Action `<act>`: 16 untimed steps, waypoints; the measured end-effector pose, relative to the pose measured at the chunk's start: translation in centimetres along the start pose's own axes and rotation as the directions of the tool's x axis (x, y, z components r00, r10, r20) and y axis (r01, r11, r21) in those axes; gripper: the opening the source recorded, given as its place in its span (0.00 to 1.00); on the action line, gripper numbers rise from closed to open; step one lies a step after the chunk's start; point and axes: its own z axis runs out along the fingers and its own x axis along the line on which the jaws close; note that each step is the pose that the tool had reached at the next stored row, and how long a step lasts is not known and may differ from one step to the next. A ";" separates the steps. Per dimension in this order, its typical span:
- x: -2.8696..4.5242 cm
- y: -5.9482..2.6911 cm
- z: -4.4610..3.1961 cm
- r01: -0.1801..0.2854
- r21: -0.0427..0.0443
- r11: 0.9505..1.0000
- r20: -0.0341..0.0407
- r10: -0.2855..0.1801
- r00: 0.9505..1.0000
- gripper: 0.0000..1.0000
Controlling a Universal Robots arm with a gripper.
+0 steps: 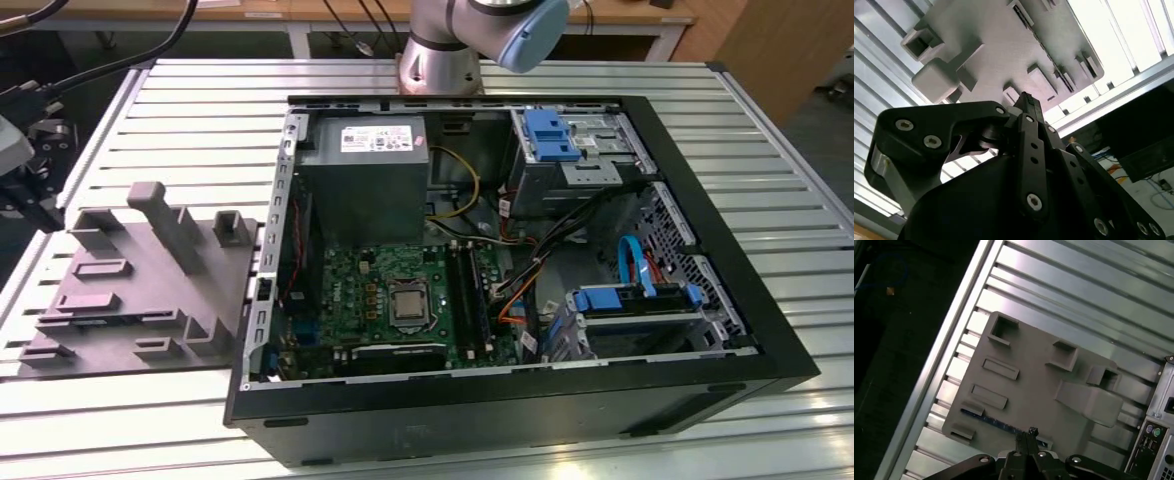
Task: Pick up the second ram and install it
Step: 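Pick up the second ram and move it above second insertion slot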
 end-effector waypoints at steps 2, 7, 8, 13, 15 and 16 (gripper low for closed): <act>0.00 0.00 0.02 0.036 -0.001 0.999 -0.002 -0.036 0.999 0.10; 0.00 0.00 0.06 0.127 -0.004 0.992 -0.005 -0.127 0.992 0.10; 0.00 0.00 0.07 0.145 -0.005 0.989 -0.006 -0.145 0.989 0.10; 0.01 -0.01 0.11 0.234 -0.008 0.972 -0.009 -0.234 0.972 0.10; 0.01 0.00 0.12 0.269 -0.010 0.963 -0.011 -0.269 0.963 0.10; 0.01 -0.01 0.13 0.286 -0.010 0.958 -0.011 -0.287 0.958 0.10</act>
